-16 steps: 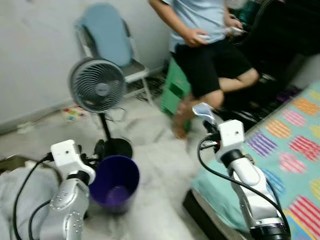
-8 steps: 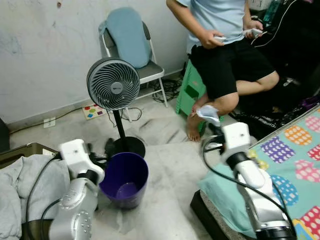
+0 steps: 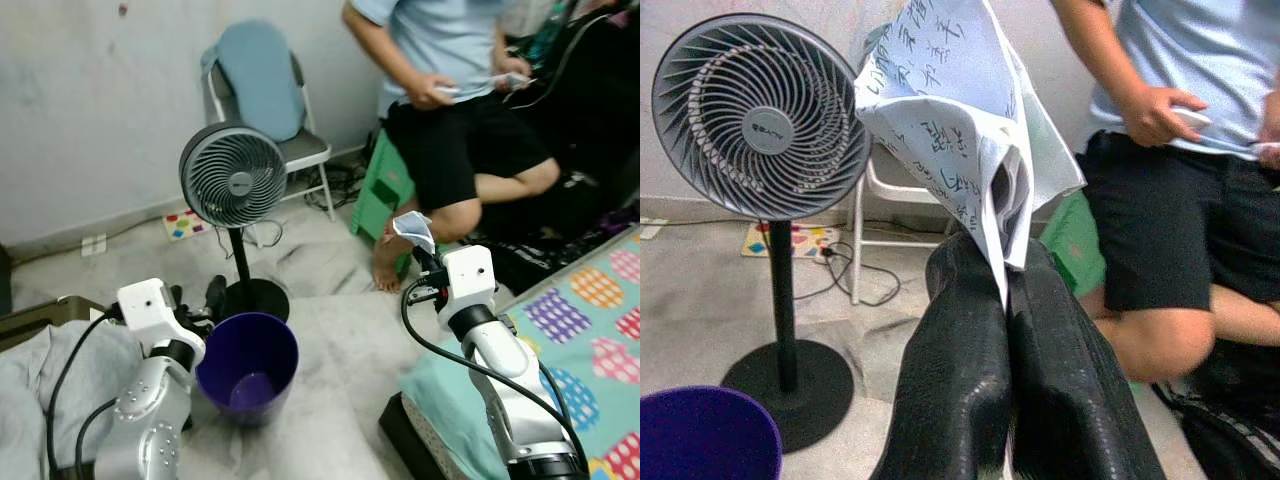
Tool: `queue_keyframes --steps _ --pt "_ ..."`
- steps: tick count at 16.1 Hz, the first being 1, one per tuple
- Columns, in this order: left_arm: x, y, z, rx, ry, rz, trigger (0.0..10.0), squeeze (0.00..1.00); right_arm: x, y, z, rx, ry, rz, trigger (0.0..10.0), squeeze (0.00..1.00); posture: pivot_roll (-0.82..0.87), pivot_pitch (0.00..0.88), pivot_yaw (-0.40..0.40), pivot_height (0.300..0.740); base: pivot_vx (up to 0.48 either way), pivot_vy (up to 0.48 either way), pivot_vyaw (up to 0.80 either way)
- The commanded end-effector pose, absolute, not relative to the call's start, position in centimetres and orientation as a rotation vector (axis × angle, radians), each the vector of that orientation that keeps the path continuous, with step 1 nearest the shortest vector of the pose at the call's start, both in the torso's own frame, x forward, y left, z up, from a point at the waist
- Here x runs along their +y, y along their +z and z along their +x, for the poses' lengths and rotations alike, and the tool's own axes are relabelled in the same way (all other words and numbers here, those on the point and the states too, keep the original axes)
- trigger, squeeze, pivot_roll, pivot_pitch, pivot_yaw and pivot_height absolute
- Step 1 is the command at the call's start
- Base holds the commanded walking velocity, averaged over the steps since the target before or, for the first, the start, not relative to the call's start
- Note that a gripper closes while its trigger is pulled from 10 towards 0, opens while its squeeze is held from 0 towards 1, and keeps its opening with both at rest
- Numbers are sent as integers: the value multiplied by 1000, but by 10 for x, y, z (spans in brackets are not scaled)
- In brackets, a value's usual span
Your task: Clean up the room
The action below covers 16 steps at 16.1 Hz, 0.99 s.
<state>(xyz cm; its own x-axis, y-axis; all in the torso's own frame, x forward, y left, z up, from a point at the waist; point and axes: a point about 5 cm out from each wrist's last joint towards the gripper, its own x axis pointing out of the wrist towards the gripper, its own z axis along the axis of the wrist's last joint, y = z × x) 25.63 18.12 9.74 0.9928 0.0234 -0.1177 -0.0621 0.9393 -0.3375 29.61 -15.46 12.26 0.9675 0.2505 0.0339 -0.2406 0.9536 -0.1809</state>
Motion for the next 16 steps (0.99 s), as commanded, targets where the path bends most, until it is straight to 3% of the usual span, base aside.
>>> queue_keyframes --steps 1,8,10,16 --pt "178 101 258 98 22 -350 10000 0 -157 125 297 -62 247 -185 10000 0 -69 15 -14 740 401 0 0" --pt "177 100 258 104 19 -353 10000 0 -158 124 296 -62 242 -187 10000 0 -70 15 -9 740 298 0 0" --pt "177 99 259 111 25 -354 10000 0 -158 124 295 -65 246 -193 10000 0 -68 13 -10 740 0 0 0" --pt "178 99 261 112 53 -348 10000 0 -155 125 297 -69 252 -190 10000 0 -62 10 -11 740 0 0 800"
